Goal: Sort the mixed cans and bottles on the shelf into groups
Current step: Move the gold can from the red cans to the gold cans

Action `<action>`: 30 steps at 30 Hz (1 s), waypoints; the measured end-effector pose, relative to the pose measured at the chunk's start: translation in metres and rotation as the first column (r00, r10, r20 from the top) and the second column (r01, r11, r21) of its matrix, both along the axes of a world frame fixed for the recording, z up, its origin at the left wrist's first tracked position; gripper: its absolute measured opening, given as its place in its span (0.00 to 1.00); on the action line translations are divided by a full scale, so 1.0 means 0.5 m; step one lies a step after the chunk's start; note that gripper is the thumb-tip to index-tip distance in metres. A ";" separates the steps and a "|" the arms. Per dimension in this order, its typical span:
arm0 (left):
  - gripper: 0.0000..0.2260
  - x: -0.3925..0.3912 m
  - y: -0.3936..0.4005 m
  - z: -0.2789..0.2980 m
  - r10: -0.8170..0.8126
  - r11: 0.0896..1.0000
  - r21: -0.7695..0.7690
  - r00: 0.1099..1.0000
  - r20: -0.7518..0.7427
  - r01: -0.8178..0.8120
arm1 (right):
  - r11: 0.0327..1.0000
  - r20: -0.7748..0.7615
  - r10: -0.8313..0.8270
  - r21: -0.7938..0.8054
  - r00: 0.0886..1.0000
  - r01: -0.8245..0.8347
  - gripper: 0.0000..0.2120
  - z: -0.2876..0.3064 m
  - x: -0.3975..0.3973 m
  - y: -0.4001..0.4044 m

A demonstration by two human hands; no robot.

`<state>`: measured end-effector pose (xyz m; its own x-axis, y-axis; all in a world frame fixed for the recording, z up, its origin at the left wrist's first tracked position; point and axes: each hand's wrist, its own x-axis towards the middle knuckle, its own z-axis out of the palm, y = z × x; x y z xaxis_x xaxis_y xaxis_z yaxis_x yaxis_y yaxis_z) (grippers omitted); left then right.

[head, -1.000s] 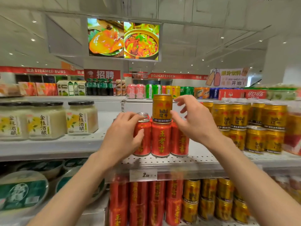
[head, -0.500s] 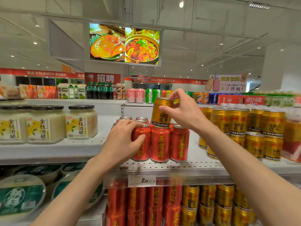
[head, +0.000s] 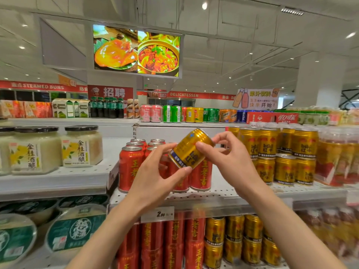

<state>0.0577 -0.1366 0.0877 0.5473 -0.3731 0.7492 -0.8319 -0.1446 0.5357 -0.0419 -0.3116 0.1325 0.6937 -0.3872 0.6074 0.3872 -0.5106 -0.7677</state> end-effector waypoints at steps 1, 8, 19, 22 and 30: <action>0.25 -0.006 -0.001 -0.010 -0.017 1.000 -0.008 1.000 -0.010 0.017 | 1.000 -0.013 0.005 0.020 1.000 -0.005 0.18 -0.017 -0.007 -0.004; 0.25 -0.056 -0.056 -0.077 -0.061 0.998 0.020 0.996 -0.063 0.063 | 0.985 -0.052 0.010 0.173 0.999 -0.001 0.21 -0.113 -0.061 -0.070; 0.26 -0.153 -0.299 -0.105 -0.058 0.998 0.020 0.996 -0.073 0.059 | 0.974 -0.035 0.080 0.216 0.996 -0.070 0.18 -0.139 -0.169 -0.297; 0.27 -0.187 -0.399 -0.109 -0.051 0.999 0.009 0.996 -0.076 0.051 | 0.971 -0.031 0.118 0.212 0.993 -0.109 0.17 -0.136 -0.199 -0.398; 0.26 -0.265 -0.595 -0.109 0.032 0.999 0.034 0.997 -0.075 -0.029 | 0.994 -0.038 0.081 0.070 0.996 -0.079 0.13 -0.131 -0.237 -0.606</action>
<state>-0.0747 -0.4340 0.0332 0.6129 -0.3789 0.6933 -0.7845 -0.1875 0.5911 -0.1606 -0.6147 0.0671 0.7475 -0.3689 0.5524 0.3927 -0.4253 -0.8154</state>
